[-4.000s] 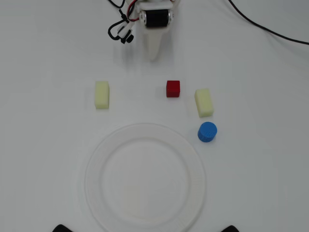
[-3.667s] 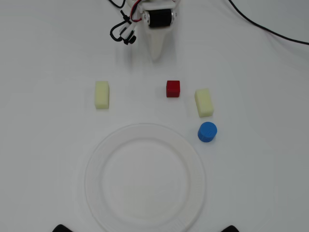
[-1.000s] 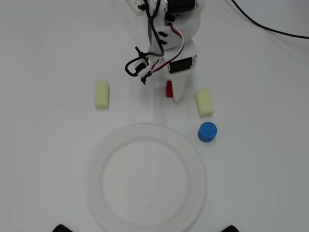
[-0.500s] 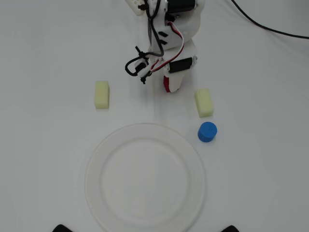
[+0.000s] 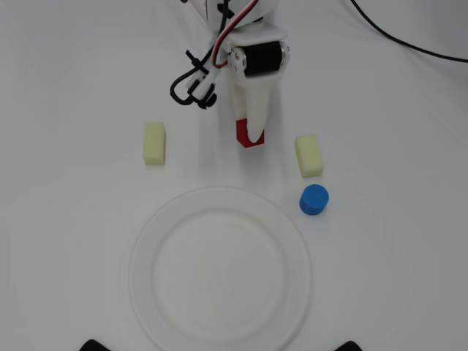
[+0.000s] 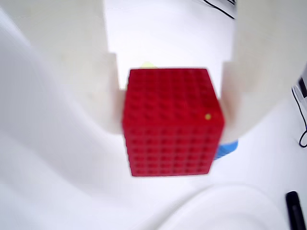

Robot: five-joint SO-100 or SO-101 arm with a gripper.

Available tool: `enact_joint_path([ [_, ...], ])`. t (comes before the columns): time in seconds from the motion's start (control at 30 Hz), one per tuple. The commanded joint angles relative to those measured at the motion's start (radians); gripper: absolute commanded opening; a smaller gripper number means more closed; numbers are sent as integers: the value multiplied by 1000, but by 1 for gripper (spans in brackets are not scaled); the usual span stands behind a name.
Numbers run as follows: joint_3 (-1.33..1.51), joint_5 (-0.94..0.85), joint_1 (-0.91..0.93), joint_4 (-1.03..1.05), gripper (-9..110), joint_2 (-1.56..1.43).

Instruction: Grasp a red block and put it in the dish.

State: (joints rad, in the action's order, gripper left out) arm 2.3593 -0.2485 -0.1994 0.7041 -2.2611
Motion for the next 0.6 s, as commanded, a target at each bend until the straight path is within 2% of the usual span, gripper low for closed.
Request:
enact_joint_path([
  [0.0,25,-71,23,-130,0,-71],
  [0.2,-115,-81,43,-184,0,117],
  [0.57,-643,-52,74,-135,0,670],
])
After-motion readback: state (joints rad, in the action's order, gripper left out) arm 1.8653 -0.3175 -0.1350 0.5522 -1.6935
